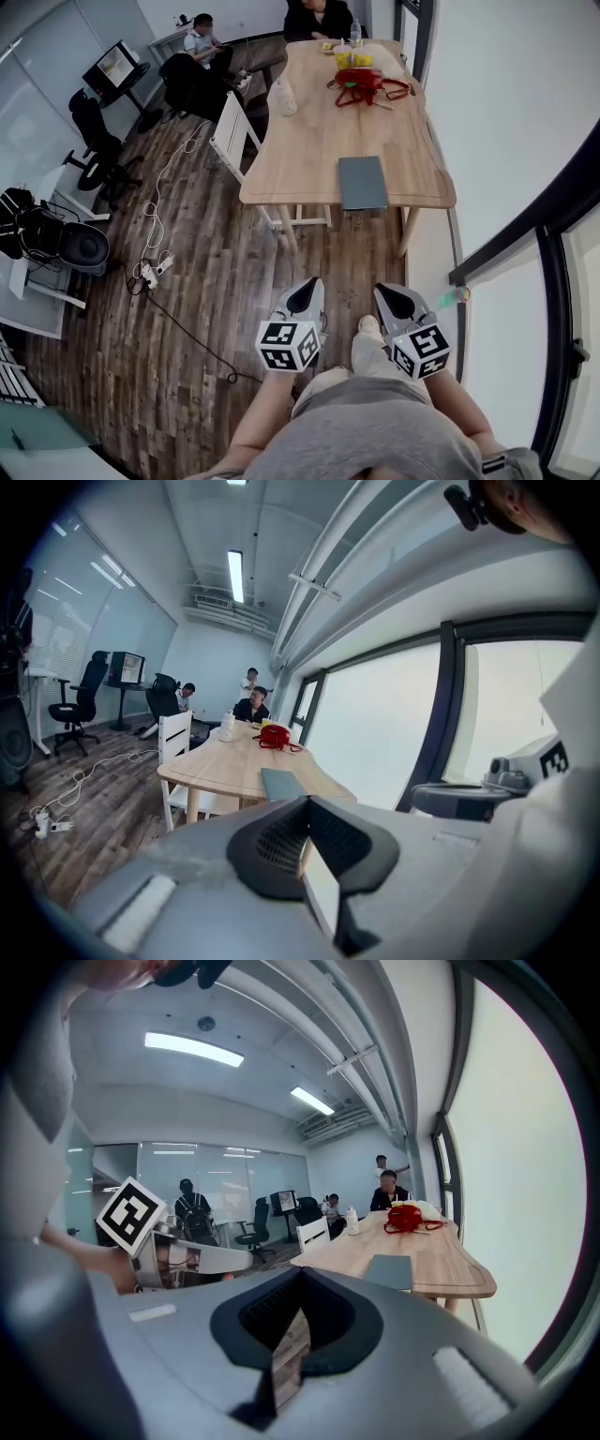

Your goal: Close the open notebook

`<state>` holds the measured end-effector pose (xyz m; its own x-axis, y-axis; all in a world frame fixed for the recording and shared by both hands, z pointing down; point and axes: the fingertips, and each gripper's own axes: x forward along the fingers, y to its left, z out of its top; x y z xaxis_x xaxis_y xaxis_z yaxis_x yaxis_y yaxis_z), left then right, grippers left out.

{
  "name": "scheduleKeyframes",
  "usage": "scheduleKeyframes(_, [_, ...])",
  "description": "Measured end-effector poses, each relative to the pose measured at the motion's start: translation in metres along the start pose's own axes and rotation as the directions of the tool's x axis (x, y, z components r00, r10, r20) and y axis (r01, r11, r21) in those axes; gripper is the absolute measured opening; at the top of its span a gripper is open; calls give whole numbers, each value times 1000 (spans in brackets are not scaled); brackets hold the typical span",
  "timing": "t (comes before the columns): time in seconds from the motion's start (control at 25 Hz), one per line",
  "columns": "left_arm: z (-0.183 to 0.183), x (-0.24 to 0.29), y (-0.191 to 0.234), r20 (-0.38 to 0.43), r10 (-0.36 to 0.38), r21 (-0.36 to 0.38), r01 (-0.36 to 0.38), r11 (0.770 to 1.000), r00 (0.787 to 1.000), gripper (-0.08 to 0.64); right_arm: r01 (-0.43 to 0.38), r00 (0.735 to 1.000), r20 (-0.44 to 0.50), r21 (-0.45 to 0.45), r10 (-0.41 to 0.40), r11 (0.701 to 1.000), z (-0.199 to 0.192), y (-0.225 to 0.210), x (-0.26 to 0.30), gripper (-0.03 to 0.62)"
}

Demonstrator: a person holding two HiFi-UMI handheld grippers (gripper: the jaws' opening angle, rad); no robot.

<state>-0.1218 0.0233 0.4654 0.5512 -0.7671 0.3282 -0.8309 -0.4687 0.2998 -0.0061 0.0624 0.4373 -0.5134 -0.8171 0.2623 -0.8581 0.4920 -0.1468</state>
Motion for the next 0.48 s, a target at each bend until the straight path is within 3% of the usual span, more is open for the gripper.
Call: scheduleKeyframes(0.48, [-20, -68, -6, 19, 11, -13, -11, 1000, 1000, 5, 7, 1000, 0, 3, -7, 1000, -13, 34, -30, 2])
